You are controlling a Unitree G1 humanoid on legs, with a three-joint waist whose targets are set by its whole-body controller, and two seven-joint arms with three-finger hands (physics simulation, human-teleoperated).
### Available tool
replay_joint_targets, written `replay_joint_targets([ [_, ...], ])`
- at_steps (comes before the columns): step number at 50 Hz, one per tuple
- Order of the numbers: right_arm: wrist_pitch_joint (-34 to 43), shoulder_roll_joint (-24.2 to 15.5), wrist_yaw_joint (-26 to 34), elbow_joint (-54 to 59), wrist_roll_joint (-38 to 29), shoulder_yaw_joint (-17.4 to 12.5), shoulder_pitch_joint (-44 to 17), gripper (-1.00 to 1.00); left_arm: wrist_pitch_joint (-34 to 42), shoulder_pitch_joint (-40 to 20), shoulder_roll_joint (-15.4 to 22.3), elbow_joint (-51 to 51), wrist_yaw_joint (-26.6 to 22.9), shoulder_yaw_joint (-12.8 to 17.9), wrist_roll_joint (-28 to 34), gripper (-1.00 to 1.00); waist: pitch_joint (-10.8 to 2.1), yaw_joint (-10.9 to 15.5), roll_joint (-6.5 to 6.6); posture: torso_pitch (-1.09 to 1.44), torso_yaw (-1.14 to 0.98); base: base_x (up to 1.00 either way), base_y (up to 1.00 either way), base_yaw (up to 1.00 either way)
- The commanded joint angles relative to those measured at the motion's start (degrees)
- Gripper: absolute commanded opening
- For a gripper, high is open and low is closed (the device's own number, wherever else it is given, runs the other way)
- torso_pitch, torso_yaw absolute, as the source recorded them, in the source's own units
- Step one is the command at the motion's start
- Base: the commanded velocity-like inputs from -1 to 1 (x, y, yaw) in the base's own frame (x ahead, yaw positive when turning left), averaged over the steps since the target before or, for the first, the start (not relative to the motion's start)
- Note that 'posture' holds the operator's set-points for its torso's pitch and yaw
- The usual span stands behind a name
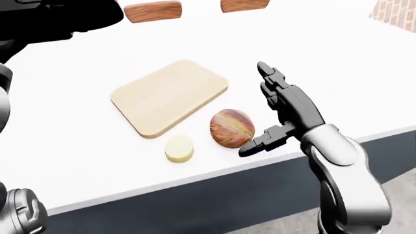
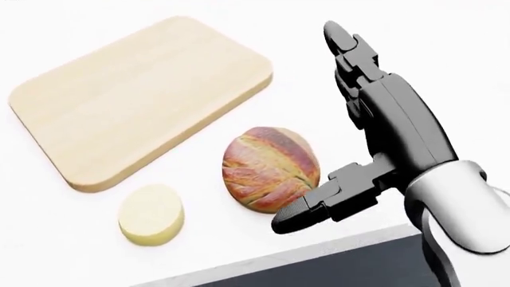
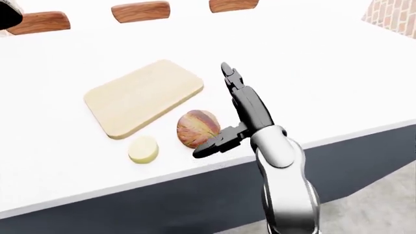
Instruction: Place the bread and cheese on the cutting board.
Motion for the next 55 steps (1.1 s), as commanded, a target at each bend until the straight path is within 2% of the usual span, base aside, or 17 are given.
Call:
replay_joint_targets([
  [1, -3.3, 0.9, 1.8, 0.2, -3.5, 0.1, -2.0, 1.00, -0.9, -1.5, 0.7, -0.2, 0.1, 1.3, 0.6, 1.00, -1.33, 0.0, 0.12, 0.00, 0.00, 0.00, 0.00, 0.00],
  [7, -6.4, 3.7, 5.4, 3.9, -9.0, 0.6, -2.8, 1.00, -1.1, -1.4, 0.6, 0.1, -0.2, 1.4, 1.1, 1.00, -1.47, -0.2, 0.42, 0.00, 0.00, 0.00, 0.00, 0.00],
  [16, -11.1, 7.6, 10.0, 7.4, -16.3, 1.7, -0.7, 0.99, -1.4, -1.5, 0.9, 0.2, 0.4, 1.6, 0.0, 1.00, -1.69, -0.4, 0.71, 0.00, 0.00, 0.00, 0.00, 0.00],
  [23, -13.2, 9.6, 12.5, 7.8, -19.7, 2.0, 1.5, 0.79, -1.5, -1.3, 1.0, 0.0, 0.4, 1.4, -0.1, 1.00, -1.72, -0.5, 0.90, 0.00, 0.00, 0.00, 0.00, 0.00],
  [29, -13.9, 10.3, 14.4, 7.4, -21.8, 1.9, 2.4, 0.51, -1.7, -1.3, 1.4, 0.2, 0.5, 1.7, -0.5, 1.00, -1.77, -0.6, 0.94, 0.00, 0.00, 0.00, 0.00, 0.00],
  [33, -14.4, 10.9, 15.2, 7.3, -22.7, 2.0, 3.0, 0.45, -1.8, -1.2, 1.6, 0.2, 0.6, 1.7, -0.7, 1.00, -1.68, -0.7, 1.00, 0.00, 0.00, 0.00, 0.00, 0.00],
  [36, -15.0, 10.8, 16.0, 7.5, -25.4, 3.7, 4.0, 0.44, -2.0, -1.2, 1.9, 0.4, 0.6, 1.9, -0.9, 1.00, -1.63, -0.7, 0.98, 0.00, 0.00, 0.00, 0.00, 0.00],
  [43, -15.9, 11.8, 18.0, 7.0, -27.4, 2.7, 4.8, 0.33, -2.4, -1.2, 2.0, 0.4, 0.5, 1.6, -0.8, 1.00, -1.57, -0.7, 1.01, 0.00, 0.00, 0.00, 0.00, 0.00],
  [48, -16.3, 12.2, 18.7, 6.9, -28.3, 2.4, 5.3, 0.13, -2.3, -1.2, 1.9, 0.4, 0.4, 1.6, -0.7, 1.00, -1.61, -0.6, 1.01, 0.00, 0.00, 0.00, 0.00, 0.00],
  [53, -16.8, 12.5, 19.0, 7.0, -28.7, 2.1, 5.5, -0.26, -2.2, -1.2, 2.0, 0.5, 0.5, 1.8, -0.9, 1.00, -1.66, -0.5, 1.04, 0.00, 0.00, 0.00, 0.00, 0.00],
  [54, -17.0, 12.5, 18.9, 7.1, -28.7, 2.0, 5.6, -0.29, -2.2, -1.3, 2.1, 0.5, 0.5, 1.8, -1.0, 1.00, -1.67, -0.5, 1.05, 0.00, 0.00, 0.00, 0.00, 0.00],
  [55, -17.3, 12.6, 18.8, 7.1, -28.8, 2.0, 5.5, -0.42, -2.3, -1.3, 2.2, 0.5, 0.7, 1.9, -1.3, 1.00, -1.68, -0.5, 1.07, 0.00, 0.00, 0.00, 0.00, 0.00],
])
